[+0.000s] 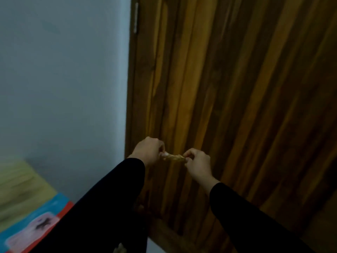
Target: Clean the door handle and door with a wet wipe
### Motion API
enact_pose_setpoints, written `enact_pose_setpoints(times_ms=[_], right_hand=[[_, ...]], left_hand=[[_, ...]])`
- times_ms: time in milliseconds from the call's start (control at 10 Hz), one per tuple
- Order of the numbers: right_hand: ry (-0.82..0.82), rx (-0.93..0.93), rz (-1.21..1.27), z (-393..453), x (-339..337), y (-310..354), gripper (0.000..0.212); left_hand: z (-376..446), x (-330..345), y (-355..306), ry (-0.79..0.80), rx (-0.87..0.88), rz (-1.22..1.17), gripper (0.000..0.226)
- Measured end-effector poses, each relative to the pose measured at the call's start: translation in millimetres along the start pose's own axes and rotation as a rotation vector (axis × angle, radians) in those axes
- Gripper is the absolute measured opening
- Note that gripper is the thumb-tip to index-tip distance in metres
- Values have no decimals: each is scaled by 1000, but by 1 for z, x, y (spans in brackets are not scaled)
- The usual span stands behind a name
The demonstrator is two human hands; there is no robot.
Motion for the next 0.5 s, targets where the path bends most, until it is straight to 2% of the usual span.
enact_pose_setpoints(times_ms=[300,400,500], right_hand=[[257,86,47,-52,124,12,18],[409,120,47,-69,156,6,22],[555,132,29,-76,169,2,27]], left_hand=[[-27,34,118,113,-220,163,15],[-36,52,149,243,-323,218,29],[-42,71,170,373,-380,314,53]])
Point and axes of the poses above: each hand's wrist, its own z-axis towards the middle knuckle, its own x-axis out of the palm, y = z × x, the point moved 1 cm from there along z, towards the middle knuckle, and after that the axes turned 14 degrees about -y, right-handed, at the moved point
